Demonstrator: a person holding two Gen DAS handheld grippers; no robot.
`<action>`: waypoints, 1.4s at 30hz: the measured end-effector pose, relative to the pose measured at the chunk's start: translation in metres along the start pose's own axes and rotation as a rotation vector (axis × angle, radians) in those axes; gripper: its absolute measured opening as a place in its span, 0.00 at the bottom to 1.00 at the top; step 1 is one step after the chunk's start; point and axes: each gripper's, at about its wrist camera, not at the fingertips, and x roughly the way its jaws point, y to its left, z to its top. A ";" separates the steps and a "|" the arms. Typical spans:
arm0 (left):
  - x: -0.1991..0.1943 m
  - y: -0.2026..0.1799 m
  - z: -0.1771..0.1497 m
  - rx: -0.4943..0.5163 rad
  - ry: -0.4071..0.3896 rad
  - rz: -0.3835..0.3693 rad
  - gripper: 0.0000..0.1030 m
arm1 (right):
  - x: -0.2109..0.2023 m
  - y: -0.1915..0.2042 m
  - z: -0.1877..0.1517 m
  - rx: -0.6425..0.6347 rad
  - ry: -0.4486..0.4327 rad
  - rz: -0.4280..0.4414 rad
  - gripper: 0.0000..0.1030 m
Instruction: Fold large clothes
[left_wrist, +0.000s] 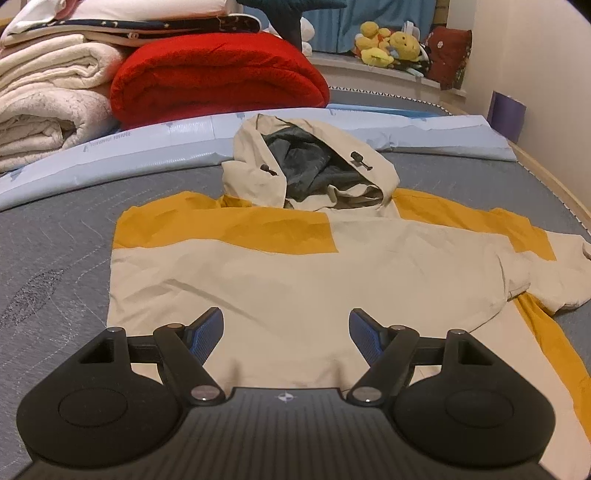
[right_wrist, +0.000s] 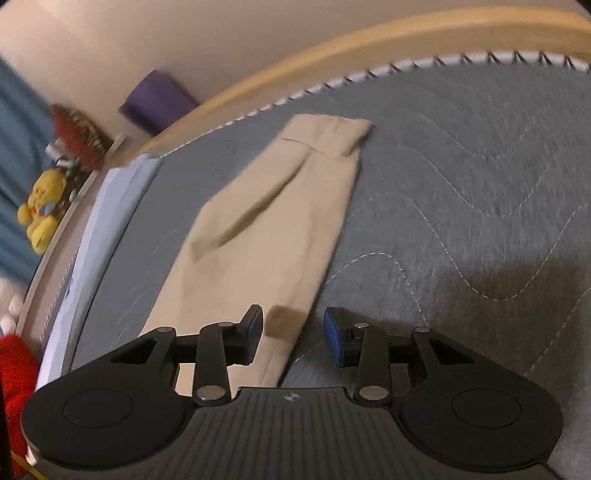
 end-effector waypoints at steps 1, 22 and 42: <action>0.001 0.000 0.000 -0.003 0.002 -0.002 0.77 | 0.003 -0.002 0.002 0.000 -0.015 0.009 0.36; 0.002 0.032 0.014 -0.087 0.038 0.056 0.77 | 0.010 0.067 0.037 -0.109 -0.229 -0.140 0.04; -0.043 0.136 0.027 -0.382 0.039 0.083 0.74 | -0.246 0.305 -0.359 -1.021 0.418 0.721 0.28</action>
